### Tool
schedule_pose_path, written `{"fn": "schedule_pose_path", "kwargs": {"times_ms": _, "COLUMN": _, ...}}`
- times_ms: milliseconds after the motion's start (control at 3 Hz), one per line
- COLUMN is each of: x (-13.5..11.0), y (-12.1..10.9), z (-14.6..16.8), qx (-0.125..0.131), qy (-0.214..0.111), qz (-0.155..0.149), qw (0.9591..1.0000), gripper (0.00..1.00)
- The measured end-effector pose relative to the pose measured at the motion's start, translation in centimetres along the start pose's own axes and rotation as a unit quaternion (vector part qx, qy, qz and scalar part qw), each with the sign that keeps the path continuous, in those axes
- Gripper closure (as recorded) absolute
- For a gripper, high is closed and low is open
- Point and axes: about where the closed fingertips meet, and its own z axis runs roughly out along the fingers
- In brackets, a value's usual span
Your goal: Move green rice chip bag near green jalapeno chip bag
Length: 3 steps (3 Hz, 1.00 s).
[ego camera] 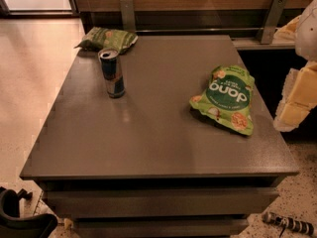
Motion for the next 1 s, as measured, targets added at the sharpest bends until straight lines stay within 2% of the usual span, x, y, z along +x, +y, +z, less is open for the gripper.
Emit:
{"fn": "schedule_pose_path", "kwargs": {"times_ms": 333, "x": 0.0, "y": -0.1, "z": -0.1, "qx": 0.002, "qy": 0.001, "qz": -0.001, "qw": 1.0, "gripper": 0.0}}
{"fn": "schedule_pose_path", "kwargs": {"times_ms": 667, "x": 0.3, "y": -0.6, "z": -0.5, "qx": 0.008, "qy": 0.012, "qz": -0.042, "qw": 0.999, "gripper": 0.0}}
{"fn": "schedule_pose_path", "kwargs": {"times_ms": 1000, "x": 1.1, "y": -2.6, "z": -0.7, "qx": 0.0, "qy": 0.028, "qz": -0.13, "qw": 0.9911, "gripper": 0.0}}
